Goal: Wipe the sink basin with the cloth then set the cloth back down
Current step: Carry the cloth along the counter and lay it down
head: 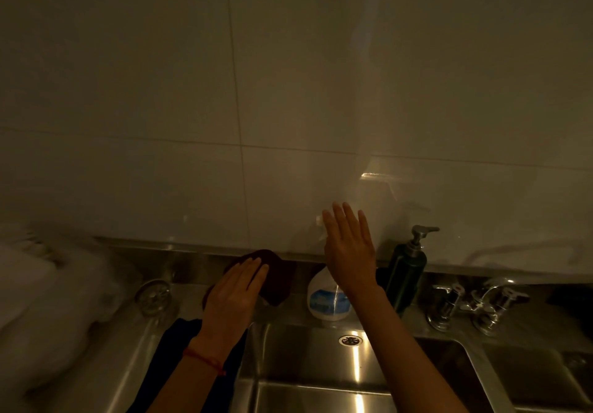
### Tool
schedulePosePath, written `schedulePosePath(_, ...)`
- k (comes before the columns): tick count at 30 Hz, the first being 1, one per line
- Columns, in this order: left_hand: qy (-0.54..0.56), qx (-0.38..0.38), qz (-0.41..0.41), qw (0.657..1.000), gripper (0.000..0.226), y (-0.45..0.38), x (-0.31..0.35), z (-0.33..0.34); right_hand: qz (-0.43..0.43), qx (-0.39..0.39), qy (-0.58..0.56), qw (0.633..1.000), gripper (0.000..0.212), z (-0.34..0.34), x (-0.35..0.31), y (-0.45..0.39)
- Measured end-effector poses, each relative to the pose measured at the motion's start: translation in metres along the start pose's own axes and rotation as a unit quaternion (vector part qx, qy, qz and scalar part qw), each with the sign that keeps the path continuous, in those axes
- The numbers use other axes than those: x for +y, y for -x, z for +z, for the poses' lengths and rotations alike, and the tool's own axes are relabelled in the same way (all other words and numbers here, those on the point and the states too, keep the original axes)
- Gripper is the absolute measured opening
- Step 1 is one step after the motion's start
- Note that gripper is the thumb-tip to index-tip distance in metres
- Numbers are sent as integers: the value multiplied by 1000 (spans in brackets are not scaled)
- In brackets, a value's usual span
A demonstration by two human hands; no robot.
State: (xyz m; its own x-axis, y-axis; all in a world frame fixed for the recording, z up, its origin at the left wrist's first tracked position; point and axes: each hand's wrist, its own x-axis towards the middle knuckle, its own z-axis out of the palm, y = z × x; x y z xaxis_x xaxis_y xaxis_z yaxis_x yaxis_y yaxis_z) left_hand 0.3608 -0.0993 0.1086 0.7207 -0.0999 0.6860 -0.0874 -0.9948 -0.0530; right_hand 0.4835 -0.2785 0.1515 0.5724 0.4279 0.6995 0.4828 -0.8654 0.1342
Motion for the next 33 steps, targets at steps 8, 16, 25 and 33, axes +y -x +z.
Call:
schedulePosePath(8, 12, -10, -2, 1000, 64, -2, 2, -9, -17, 11, -71, 997, 62, -27, -23, 16)
schedulePosePath(16, 15, -11, -7, 1000, 61, -3, 6, -27, -37, -26, -187, 981, 49, -44, -62, 49)
schedulePosePath(25, 18, -12, -3, 1000, 63, 7, 12, -45, -64, -74, -180, 979, 56, -50, -86, 64)
schedulePosePath(33, 26, -12, -13, 1000, 62, 23, 17, -61, -72, -20, -146, 987, 57, -74, -107, 71)
